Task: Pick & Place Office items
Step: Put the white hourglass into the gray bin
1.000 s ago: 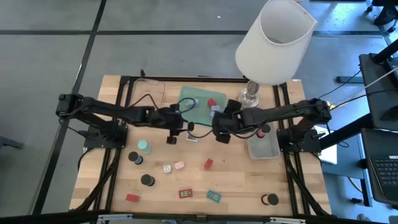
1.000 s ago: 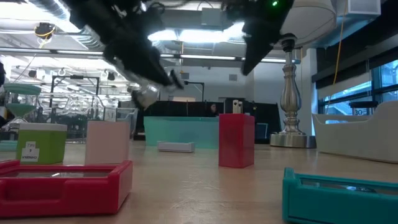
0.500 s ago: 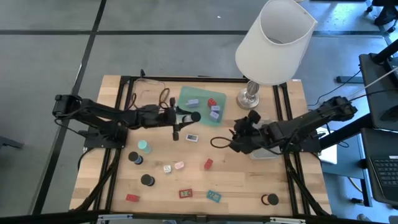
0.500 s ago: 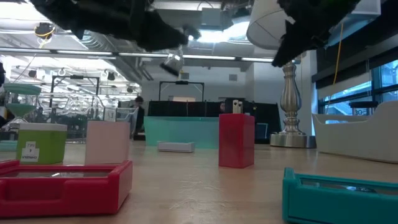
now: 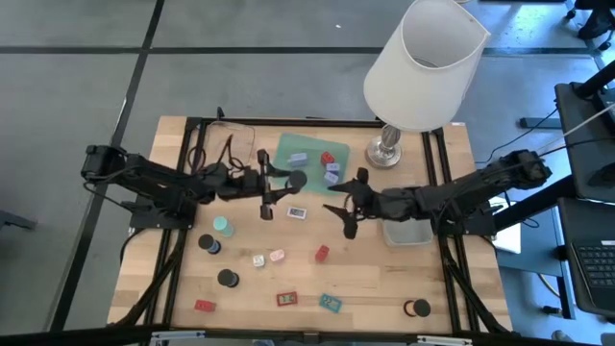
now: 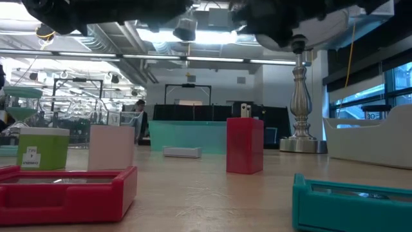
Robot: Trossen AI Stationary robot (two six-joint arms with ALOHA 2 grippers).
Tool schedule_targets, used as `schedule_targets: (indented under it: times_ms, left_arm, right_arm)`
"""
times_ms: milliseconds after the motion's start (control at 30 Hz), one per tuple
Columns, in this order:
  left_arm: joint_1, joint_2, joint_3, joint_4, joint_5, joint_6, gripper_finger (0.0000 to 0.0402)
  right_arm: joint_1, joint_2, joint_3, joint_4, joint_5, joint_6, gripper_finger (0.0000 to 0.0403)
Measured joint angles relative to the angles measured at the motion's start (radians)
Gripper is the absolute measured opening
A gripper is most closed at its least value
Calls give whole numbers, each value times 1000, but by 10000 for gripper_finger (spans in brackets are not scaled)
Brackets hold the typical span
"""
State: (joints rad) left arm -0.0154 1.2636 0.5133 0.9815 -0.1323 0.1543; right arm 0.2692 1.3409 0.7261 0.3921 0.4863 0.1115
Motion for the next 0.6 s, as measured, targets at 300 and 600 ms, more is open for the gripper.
schedule_targets:
  times_ms: [300, 600]
  left_arm:
    - [-47, 1, 0, 109, 0, 27, 157]
    - [-57, 69, 0, 224, 0, 26, 158]
  right_arm:
    - [-53, 24, -1, 151, -163, -79, 336]
    - [-90, 132, 16, 371, -177, -150, 376]
